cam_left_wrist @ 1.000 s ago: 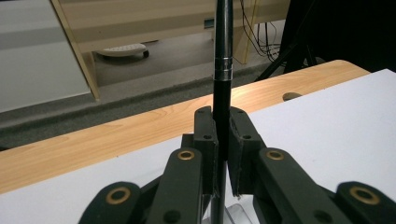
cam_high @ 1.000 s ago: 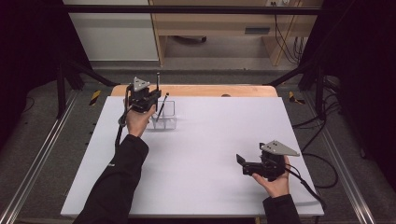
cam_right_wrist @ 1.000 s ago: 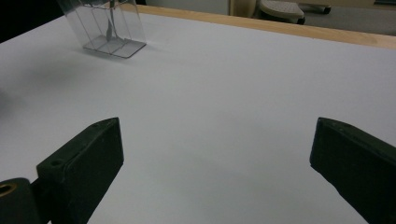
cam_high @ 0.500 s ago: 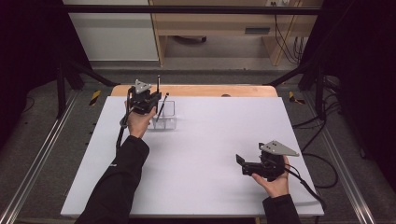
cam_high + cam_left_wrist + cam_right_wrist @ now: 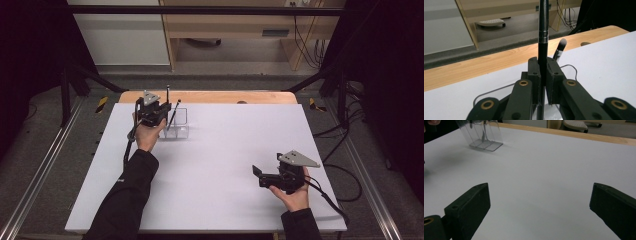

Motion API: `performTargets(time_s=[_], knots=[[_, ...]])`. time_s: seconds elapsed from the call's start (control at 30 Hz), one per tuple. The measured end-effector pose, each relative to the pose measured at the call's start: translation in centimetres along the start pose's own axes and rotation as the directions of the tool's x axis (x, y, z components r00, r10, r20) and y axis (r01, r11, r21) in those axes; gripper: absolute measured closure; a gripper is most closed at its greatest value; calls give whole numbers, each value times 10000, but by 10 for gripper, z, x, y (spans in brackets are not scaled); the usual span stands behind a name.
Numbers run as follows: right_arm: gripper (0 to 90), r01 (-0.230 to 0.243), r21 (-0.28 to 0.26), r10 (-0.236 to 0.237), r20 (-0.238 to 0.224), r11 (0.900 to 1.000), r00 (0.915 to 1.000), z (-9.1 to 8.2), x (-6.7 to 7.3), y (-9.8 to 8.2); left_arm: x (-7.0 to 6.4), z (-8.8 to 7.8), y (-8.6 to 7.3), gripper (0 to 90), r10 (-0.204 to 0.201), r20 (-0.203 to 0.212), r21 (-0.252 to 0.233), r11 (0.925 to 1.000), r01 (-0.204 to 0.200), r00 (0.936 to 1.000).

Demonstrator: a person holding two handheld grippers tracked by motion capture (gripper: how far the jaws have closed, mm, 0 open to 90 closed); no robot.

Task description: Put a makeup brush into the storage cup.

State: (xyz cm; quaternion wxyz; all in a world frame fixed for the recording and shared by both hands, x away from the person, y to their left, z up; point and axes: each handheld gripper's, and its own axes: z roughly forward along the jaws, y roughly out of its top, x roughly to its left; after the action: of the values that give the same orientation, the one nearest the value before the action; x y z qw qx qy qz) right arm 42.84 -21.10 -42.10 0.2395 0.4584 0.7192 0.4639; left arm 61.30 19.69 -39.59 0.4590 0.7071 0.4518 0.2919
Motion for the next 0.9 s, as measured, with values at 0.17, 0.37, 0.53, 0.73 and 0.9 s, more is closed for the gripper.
performTargets(time_s=[0.17,0.37,0.53,0.73,0.9], knots=[[37,12,3,-12,-7,10000,10000,0,0,0,-4,0,-6,828,194,106,13,9998,-194,9998],[38,-33,-14,33,-26,10000,10000,0,0,0,-5,1,-11,828,270,12,90,9996,-270,9996],[38,-5,-20,5,-27,10000,10000,0,0,0,-6,1,-16,828,352,-9,217,9991,-352,9994],[37,-8,-12,8,-23,10000,10000,0,1,0,-5,0,-21,823,255,9,381,9989,-255,9997],[37,-61,-44,61,-62,10000,10000,0,1,0,-5,-7,-19,744,143,13,335,9993,-144,9999]])
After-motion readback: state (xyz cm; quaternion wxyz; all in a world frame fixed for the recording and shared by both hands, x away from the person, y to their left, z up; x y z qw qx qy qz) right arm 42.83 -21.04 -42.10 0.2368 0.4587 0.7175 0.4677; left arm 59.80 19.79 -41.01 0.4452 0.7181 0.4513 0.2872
